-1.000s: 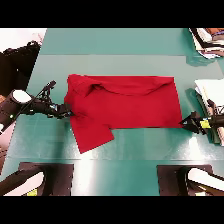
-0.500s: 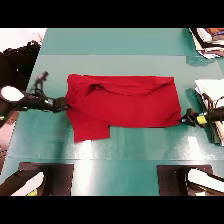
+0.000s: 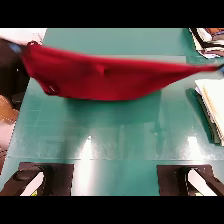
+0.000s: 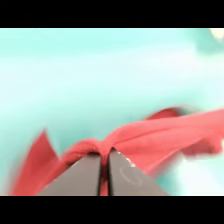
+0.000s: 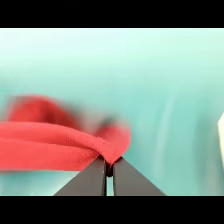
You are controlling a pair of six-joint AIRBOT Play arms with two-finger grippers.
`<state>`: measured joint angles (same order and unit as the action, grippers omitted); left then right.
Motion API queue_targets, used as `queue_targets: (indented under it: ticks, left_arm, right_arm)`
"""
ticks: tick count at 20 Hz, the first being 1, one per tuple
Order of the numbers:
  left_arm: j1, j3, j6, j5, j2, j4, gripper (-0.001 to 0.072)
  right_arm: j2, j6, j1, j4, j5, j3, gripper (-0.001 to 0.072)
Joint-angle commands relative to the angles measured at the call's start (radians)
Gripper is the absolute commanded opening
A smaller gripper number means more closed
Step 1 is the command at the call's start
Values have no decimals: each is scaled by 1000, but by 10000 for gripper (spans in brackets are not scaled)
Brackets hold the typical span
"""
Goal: Fold the shirts.
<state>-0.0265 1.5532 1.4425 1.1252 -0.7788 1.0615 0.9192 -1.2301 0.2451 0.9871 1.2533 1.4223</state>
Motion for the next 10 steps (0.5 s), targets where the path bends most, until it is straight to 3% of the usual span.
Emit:
queue_targets:
  ticks: [1, 6, 10]
  left_arm:
    - [-1, 319, 7, 46, 14, 7, 27]
    - [-1, 666, 63, 55, 14, 11, 26]
    - [-1, 684, 77, 91, 13, 30, 26]
  right_arm:
    - [-142, -2, 22, 10, -70, 192, 18]
    - [-232, -75, 121, 136, -14, 393, 17]
    - [-166, -105, 129, 153, 99, 519, 17]
